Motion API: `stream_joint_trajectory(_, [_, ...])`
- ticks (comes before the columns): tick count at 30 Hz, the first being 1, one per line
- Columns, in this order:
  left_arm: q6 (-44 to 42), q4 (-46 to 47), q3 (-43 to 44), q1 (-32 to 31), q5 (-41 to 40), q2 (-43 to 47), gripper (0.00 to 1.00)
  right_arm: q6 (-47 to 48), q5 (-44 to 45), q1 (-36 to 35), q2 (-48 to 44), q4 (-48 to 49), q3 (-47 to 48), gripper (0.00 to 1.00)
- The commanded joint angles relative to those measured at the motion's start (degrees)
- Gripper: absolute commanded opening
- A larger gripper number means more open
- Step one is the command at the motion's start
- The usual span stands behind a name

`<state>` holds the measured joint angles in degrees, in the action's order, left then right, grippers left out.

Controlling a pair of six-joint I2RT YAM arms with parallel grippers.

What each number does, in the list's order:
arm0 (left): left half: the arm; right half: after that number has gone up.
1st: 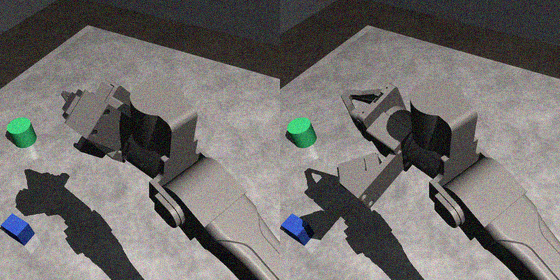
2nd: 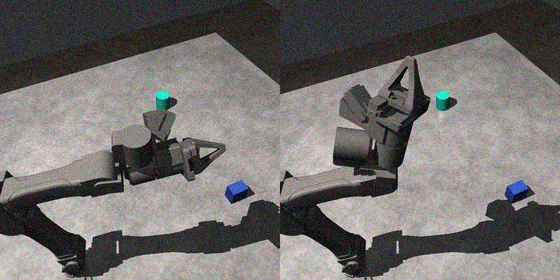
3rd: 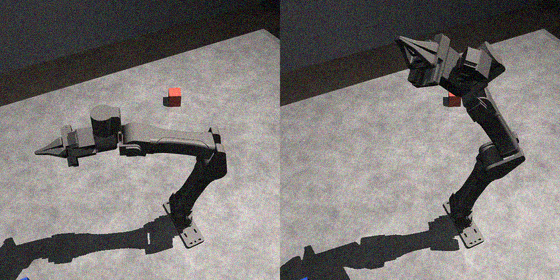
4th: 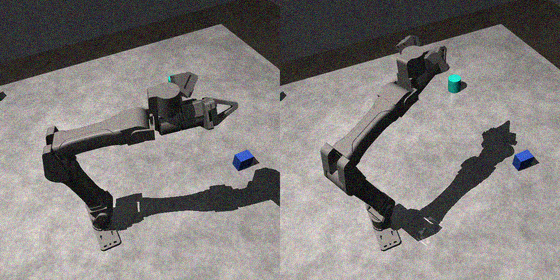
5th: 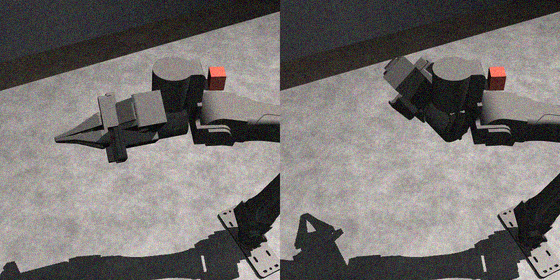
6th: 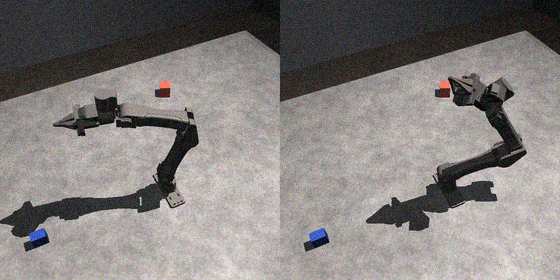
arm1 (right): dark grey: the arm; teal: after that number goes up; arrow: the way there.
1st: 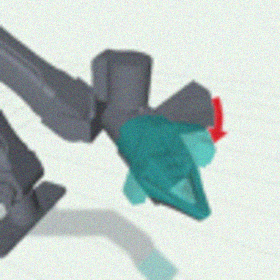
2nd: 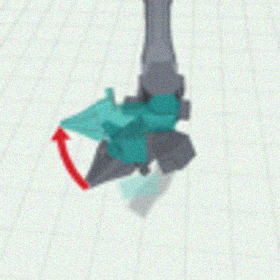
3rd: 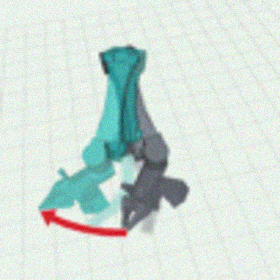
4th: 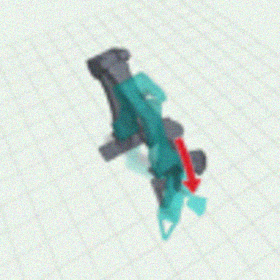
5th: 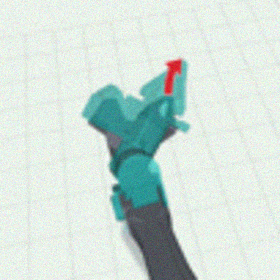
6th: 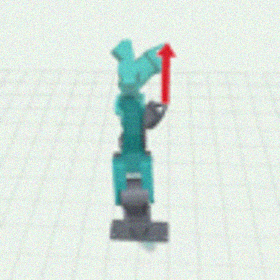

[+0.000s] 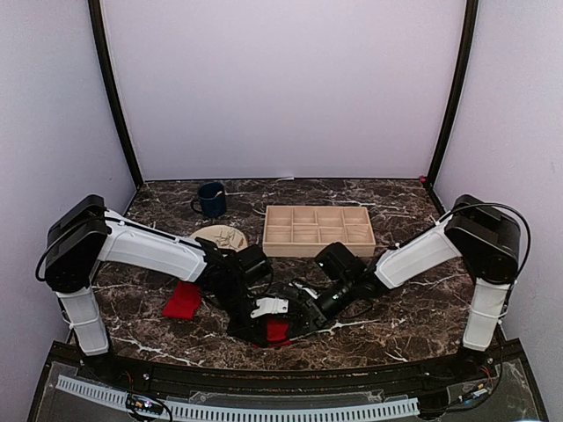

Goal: Roll the socks
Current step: Roll the sock at the center of the board.

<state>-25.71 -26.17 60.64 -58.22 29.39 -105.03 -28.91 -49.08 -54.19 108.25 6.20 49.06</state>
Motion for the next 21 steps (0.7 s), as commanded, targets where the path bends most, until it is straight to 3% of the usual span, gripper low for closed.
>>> stream_joint_trajectory(1, [0.3, -8.5, 2.1, 1.8, 7.1, -2.4, 0.12, 0.7, 4.7, 0.4, -4.2, 3.2, -2.1, 0.42])
stream_joint_trajectory(15, [-0.7, -12.9, 5.2, 6.3, 18.8, -7.1, 0.14, 4.0, 22.5, 0.4, -16.4, 8.7, -12.6, 0.42])
stream_joint_trajectory(21, [-1.9, -15.0, 6.6, 6.8, 21.0, -9.8, 0.15, 9.5, 32.2, -5.7, -23.3, 7.6, -14.0, 0.42])
